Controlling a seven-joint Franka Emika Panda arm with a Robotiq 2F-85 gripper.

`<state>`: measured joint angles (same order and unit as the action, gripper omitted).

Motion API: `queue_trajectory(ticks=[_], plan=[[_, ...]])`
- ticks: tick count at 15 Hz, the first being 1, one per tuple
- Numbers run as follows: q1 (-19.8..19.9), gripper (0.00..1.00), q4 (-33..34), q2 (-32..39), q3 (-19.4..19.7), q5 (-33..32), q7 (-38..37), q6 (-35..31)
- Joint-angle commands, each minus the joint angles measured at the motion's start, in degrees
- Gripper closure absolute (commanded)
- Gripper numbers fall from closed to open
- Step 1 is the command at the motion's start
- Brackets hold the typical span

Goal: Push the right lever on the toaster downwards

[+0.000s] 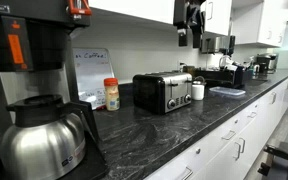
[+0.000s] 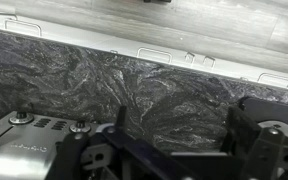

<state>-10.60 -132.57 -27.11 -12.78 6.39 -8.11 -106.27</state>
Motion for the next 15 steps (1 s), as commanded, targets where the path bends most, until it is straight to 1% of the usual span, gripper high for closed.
queue_trajectory(ticks=[1,9,12,15], plan=[[-0.1,0.0,0.1,0.1,0.1,-0.1,-0.1,0.1],[-0.1,0.0,0.1,0.1,0.1,-0.1,-0.1,0.1],[1.2,0.0,-1.1,-0.5,2.0,-0.7,0.8,-0.2],[3.6,0.0,-2.2,-2.2,5.1,-2.2,1.1,-0.3]])
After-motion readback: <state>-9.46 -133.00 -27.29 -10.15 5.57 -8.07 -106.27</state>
